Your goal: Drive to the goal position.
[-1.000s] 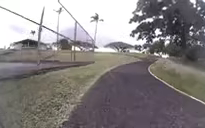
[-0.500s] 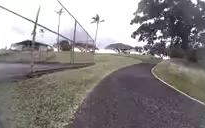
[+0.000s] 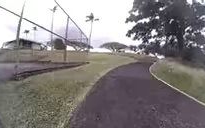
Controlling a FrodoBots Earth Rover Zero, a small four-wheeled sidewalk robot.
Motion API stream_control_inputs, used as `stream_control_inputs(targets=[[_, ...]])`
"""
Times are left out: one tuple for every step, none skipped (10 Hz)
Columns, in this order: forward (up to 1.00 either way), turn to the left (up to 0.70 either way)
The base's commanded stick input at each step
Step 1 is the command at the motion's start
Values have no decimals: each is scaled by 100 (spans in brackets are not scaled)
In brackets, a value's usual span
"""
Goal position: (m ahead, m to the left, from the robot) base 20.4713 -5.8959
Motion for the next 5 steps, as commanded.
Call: stream_control_inputs(targets=[[85, 0], [85, 0], [85, 0], [85, 0], [85, 0]])
